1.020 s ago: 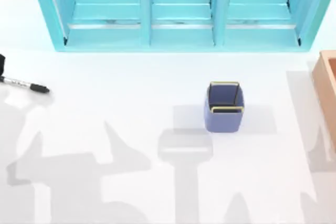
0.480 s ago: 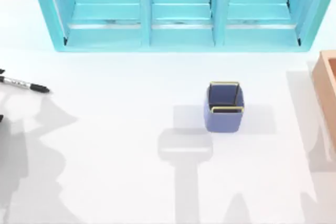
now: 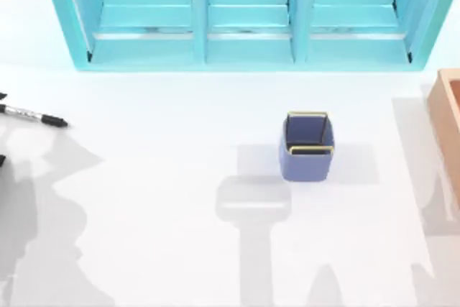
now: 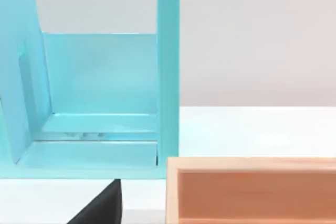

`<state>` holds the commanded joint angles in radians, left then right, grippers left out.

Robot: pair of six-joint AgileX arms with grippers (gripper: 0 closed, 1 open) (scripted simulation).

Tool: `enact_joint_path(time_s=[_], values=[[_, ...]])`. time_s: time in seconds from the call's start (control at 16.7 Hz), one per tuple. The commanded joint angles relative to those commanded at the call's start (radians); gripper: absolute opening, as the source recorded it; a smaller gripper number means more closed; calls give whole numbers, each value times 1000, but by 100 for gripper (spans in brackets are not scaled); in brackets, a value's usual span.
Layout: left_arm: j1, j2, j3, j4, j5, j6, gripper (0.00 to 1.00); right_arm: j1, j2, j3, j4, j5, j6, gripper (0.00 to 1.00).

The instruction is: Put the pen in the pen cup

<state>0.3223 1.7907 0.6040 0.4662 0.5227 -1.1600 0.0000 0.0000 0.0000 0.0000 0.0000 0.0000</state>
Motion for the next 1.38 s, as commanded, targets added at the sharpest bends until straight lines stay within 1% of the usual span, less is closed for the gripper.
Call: enact_joint_path(time_s=[0.12,0.48,0.6,0.84,1.38], values=[[-21,59,44,31,-16,-19,100,0,0,0,0,0,0,100],[-119,347,223,155,-87,-87,100,0,0,0,0,0,0,100],[-136,383,251,174,-99,-97,100,0,0,0,0,0,0,100],[-137,385,253,175,-100,-98,100,0,0,0,0,0,0,100],[-137,385,253,175,-100,-98,32,0,0,0,0,0,0,100]])
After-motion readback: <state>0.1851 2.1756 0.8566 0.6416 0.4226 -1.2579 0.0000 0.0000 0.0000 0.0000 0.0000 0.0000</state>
